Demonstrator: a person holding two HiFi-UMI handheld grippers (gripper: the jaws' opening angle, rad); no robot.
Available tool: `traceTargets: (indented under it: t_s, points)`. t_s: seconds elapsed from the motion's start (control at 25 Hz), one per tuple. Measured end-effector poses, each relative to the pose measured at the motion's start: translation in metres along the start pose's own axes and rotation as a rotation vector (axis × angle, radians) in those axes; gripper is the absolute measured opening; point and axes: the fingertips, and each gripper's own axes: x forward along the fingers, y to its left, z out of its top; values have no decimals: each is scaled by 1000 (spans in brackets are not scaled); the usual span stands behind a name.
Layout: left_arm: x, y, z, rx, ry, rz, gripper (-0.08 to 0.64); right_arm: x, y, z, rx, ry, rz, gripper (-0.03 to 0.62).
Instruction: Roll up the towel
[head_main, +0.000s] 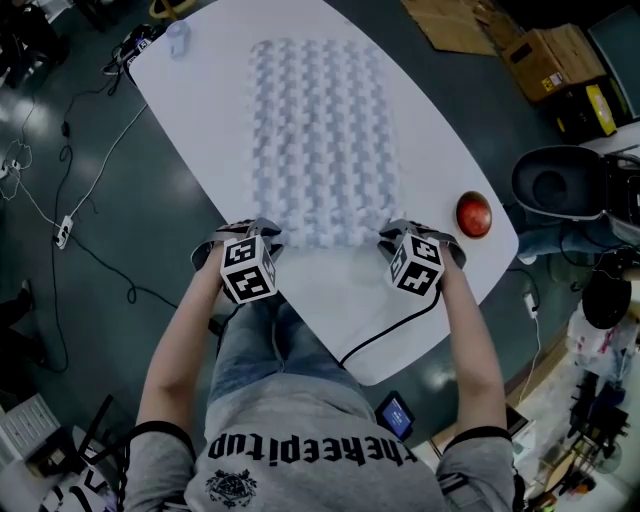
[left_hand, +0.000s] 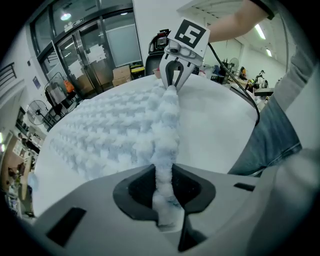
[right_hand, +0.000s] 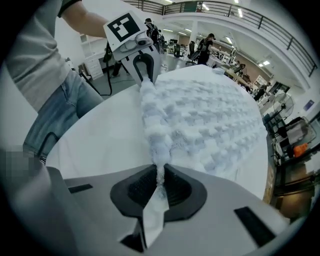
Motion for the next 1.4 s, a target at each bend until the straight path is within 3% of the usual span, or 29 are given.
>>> traceTargets:
  t_s: [0.24, 0.36, 1.08, 1.4]
  points:
    - [-9, -38, -15, -18, -12, -157, 80, -7, 45, 5, 54, -8, 140, 37]
    - [-14, -39, -13, -34, -36, -188, 81, -14, 42, 7, 89, -19, 143, 37]
    - [-12, 65, 1, -14, -64, -63, 81, -13, -79, 31, 130, -34, -211, 41]
    - [-2, 100, 9, 43, -54, 6, 92, 0, -111, 27, 152, 1, -300, 44]
